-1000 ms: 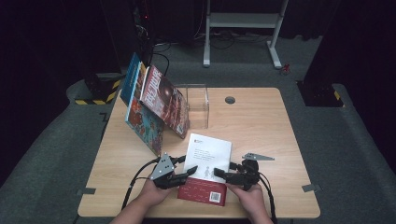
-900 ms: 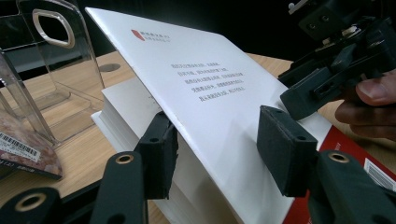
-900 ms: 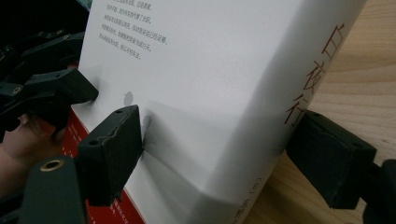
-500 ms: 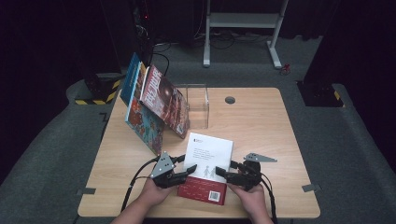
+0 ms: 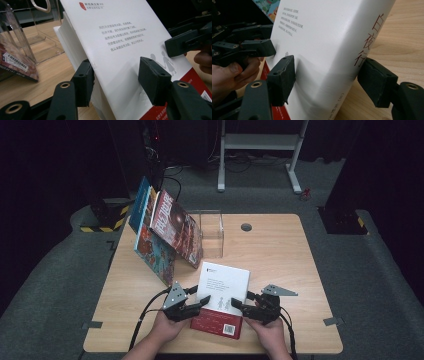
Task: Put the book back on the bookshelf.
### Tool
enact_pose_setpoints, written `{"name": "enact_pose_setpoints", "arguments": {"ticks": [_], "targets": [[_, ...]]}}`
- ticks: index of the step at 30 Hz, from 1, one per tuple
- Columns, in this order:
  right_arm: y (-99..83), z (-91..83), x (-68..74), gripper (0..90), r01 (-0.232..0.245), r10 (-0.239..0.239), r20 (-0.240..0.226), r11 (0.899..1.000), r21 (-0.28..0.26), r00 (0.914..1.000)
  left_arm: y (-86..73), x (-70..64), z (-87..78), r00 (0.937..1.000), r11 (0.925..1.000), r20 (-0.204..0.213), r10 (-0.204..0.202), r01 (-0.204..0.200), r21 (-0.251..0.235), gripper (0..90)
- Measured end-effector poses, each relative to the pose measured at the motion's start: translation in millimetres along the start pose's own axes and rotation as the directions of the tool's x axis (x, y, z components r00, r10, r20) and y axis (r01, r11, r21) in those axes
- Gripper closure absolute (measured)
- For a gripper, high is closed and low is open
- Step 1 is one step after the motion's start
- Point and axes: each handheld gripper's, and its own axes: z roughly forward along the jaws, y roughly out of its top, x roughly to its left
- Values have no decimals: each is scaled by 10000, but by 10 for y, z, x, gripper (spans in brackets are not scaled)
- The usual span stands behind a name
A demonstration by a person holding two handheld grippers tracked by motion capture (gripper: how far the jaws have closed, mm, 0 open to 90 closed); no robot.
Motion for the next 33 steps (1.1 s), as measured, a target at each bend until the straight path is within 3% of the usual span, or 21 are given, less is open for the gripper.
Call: {"name": "enact_pose_setpoints", "arguments": {"ticks": [6, 14, 17, 19, 22, 28, 32, 33], "targets": [[9, -18, 38, 322, 333, -333, 63, 9994, -62, 9994, 8, -48, -26, 9994, 9999, -327, -104, 107, 76, 464], [7, -21, 52, 326, 432, -431, 121, 9990, -109, 9990, -2, -75, -30, 9980, 9999, -612, -148, 153, 73, 457], [6, -19, 54, 330, 436, -434, 146, 9990, -122, 9990, -6, -120, -24, 9936, 9996, -1098, 269, -262, 71, 416], [6, -18, 45, 331, 427, -426, 114, 9990, -118, 9990, -7, -108, -21, 9942, 9998, -1065, 158, -150, 88, 414], [7, -17, 52, 339, 407, -405, 134, 9990, -200, 9991, -27, -179, -6, 9808, 9961, -1744, 875, -879, 52, 395], [4, -11, 44, 341, 332, -330, 126, 9993, -182, 9994, -37, -155, -1, 9825, 9982, -1764, 597, -606, -2, 357], [6, -11, 51, 341, 399, -396, 163, 9990, -218, 9991, -42, -116, 5, 9847, 9995, -1718, 285, -297, -46, 307], [6, -12, 52, 341, 398, -395, 170, 9990, -212, 9991, -43, -94, 8, 9867, 10000, -1623, 29, -35, -38, 300]]}}
